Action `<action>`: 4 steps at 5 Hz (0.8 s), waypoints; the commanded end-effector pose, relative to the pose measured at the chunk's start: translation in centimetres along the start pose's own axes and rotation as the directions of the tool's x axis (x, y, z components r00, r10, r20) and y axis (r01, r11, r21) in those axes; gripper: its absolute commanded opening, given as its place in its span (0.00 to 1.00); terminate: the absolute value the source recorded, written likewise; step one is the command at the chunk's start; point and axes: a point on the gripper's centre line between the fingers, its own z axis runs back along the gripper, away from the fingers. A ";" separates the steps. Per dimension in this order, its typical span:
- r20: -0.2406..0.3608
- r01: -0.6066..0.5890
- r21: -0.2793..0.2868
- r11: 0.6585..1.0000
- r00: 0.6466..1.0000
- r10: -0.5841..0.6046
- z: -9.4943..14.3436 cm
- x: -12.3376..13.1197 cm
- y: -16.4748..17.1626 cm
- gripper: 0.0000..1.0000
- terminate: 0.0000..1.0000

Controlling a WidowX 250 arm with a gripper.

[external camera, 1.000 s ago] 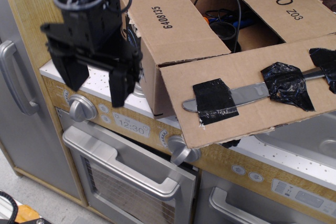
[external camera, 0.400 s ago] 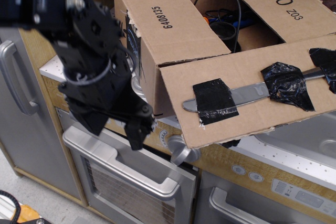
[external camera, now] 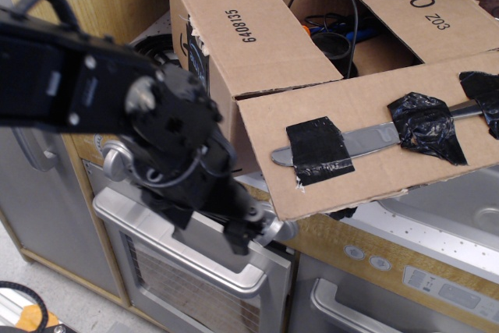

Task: Close large4fbox flaps

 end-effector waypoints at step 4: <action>0.059 0.178 0.145 0.973 0.980 -0.188 2.8 5.4 -4.5 1.00 0.00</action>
